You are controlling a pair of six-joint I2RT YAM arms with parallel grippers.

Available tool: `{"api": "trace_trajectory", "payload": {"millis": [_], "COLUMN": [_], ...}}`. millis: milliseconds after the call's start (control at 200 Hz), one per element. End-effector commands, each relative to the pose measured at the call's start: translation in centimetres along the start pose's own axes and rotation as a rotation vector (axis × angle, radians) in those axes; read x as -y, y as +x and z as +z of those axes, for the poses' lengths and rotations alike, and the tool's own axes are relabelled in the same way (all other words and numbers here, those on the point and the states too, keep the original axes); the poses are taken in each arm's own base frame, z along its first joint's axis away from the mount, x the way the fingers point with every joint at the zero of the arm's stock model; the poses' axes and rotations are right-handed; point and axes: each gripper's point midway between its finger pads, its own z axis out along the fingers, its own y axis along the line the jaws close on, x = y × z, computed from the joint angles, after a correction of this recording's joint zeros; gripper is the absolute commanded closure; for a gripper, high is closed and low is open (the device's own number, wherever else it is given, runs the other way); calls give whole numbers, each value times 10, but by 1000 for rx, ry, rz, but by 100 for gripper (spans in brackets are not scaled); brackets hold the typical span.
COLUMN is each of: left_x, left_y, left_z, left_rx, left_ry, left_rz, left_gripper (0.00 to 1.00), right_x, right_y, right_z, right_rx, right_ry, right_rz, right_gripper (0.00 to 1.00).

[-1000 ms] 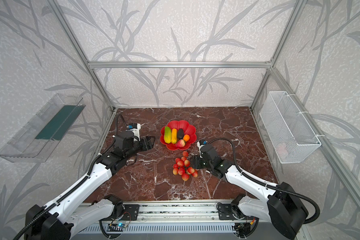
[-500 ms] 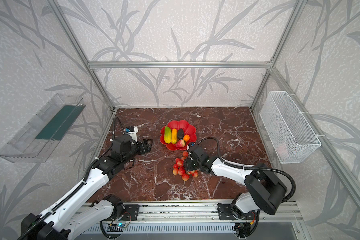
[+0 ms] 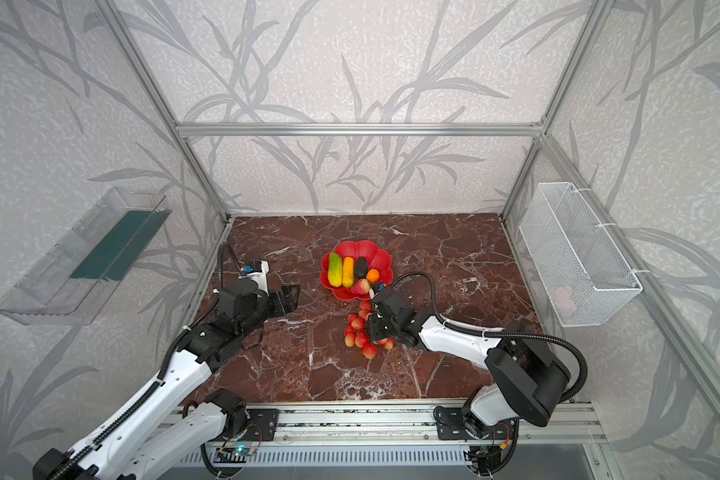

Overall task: Place and organize the fake fruits in the fruit bowl
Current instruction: 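Grasp the lychee bunch stem with the right gripper and drag it toward the bowl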

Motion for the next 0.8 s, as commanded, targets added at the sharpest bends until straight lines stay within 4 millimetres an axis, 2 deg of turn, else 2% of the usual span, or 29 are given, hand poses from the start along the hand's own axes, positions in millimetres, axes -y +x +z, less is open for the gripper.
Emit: {"api": "trace_trajectory", "payload": {"millis": [0, 185, 320, 485, 640, 795], "left_x": [-12, -18, -23, -26, -27, -28], "left_y": [0, -3, -4, -5, -7, -8], "left_z": [-4, -12, -16, -22, -25, -28], "left_rx": [25, 75, 100, 122, 142, 148], "left_ry": [-43, -59, -70, -76, -73, -80], "left_rz": [4, -9, -18, -23, -25, -23], "left_gripper": [13, 4, 1, 0, 0, 0], "right_x": [-15, -25, -33, -41, -50, -54], "right_y": [-25, -37, -57, -81, -109, -128], "right_z": [-20, -50, -78, -103, -108, -99], "right_rx": [88, 152, 223, 291, 311, 291], "right_ry": [-26, -47, -59, -44, -14, -9], "right_rz": [-34, -43, -59, -117, -191, -200], "right_gripper": [78, 83, 84, 83, 82, 82]}}
